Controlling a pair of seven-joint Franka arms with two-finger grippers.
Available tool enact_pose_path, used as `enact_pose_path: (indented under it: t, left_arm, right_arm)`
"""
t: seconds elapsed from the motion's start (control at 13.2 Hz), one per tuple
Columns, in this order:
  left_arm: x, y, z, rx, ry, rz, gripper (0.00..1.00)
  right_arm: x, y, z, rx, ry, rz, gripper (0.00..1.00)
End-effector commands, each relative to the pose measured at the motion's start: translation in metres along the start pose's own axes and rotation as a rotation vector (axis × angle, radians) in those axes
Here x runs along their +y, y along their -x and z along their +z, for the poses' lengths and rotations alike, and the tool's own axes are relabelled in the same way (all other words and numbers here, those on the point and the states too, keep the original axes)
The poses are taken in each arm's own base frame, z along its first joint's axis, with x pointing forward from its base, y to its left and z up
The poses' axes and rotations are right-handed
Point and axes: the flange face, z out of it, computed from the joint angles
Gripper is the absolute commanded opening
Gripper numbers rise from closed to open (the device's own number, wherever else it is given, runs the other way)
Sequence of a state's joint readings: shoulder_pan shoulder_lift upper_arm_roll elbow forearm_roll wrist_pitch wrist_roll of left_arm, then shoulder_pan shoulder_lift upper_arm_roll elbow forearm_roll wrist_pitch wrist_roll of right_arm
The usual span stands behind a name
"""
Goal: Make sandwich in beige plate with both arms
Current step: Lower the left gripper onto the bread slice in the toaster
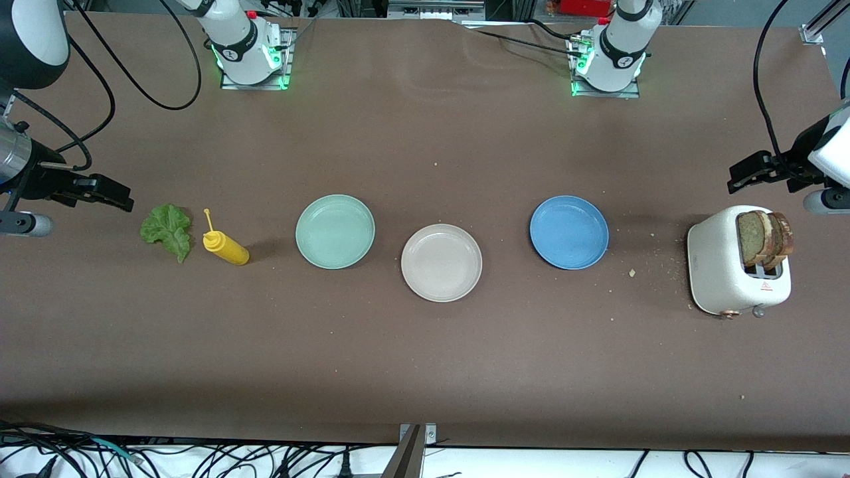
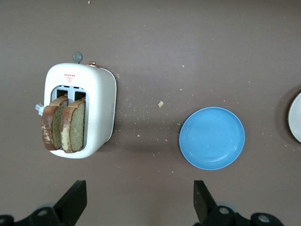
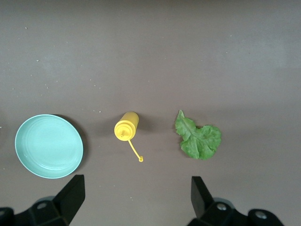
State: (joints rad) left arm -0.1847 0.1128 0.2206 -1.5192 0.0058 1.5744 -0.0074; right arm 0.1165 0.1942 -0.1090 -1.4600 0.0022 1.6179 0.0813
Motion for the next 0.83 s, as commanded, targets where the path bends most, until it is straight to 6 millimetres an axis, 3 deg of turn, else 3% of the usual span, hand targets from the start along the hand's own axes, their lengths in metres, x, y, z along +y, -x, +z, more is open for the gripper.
enact_pose_path:
  t: [0.0, 0.46, 0.76]
  left_arm:
    - [-0.01, -0.003, 0.012, 0.01, -0.007, 0.016, 1.0]
    - [-0.07, -0.013, 0.066, 0.037, -0.016, 0.058, 1.0]
    - [-0.096, -0.017, 0.11, 0.052, -0.016, 0.041, 1.0]
  right_arm:
    - [0.002, 0.003, -0.002, -0.005, 0.0, 0.0, 1.0]
    - [0.002, 0.002, -0.001, -0.007, 0.001, -0.002, 1.0]
    - [0.002, 0.002, -0.001, -0.007, 0.0, 0.0, 1.0]
